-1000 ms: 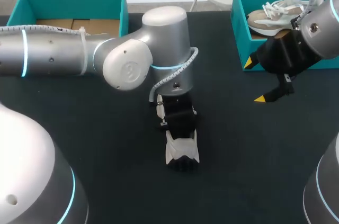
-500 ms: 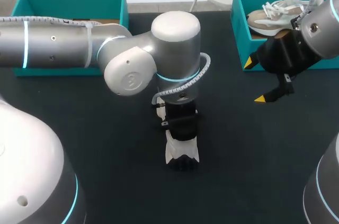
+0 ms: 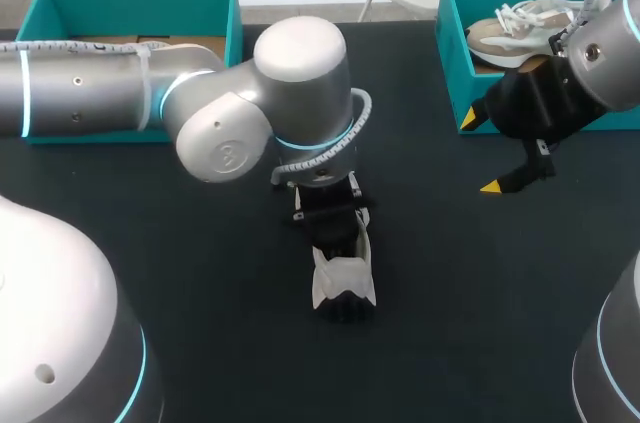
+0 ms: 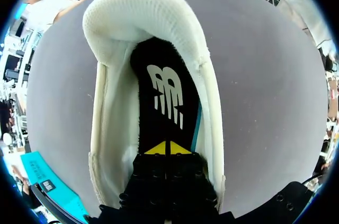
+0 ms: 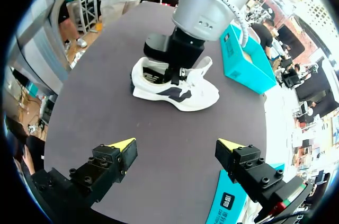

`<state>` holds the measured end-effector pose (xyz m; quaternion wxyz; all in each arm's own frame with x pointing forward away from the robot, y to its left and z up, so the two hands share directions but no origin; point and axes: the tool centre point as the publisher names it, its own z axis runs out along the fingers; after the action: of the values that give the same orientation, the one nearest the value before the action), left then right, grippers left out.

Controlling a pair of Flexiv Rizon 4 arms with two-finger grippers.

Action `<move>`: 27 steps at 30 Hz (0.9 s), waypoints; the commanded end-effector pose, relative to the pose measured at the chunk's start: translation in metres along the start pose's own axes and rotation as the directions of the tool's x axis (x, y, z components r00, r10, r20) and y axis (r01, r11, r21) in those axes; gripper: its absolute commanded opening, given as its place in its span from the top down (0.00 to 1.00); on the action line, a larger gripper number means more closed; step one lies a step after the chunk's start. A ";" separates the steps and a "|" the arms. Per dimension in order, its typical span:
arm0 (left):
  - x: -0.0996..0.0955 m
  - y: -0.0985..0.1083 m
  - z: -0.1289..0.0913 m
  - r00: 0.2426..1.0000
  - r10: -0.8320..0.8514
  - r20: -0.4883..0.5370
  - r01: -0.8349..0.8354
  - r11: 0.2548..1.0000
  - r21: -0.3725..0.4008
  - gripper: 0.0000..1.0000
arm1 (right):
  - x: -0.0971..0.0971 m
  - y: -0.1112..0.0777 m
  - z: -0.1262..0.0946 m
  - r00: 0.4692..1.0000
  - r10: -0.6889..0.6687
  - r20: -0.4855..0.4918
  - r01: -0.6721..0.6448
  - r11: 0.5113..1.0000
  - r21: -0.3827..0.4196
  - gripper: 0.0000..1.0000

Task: Take the shoe out of the shoebox, open the shoe tongue, remove and reinsert the insole, then place the shoe into the shoebox

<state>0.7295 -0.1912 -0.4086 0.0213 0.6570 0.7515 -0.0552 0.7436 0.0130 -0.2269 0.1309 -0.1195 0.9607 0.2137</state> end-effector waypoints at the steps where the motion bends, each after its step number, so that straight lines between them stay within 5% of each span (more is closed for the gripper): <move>1: 0.001 0.009 0.058 1.000 0.006 0.016 -0.006 1.000 0.013 1.00 | 0.000 0.000 0.001 1.000 0.001 0.001 -0.001 1.000 0.004 0.00; 10: 0.001 -0.011 0.003 0.998 0.006 0.061 -0.015 0.988 0.151 1.00 | 0.000 0.000 0.001 1.000 0.001 0.001 -0.001 1.000 0.004 0.00; 27: -0.011 -0.049 -0.036 0.992 0.054 0.115 -0.092 0.929 0.357 1.00 | 0.000 0.000 0.001 1.000 0.001 0.001 -0.001 1.000 0.004 0.00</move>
<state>0.6829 -0.2017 -0.3679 -0.0554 0.6719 0.7052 -0.2195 0.7436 0.0130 -0.2269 0.1309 -0.1195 0.9607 0.2137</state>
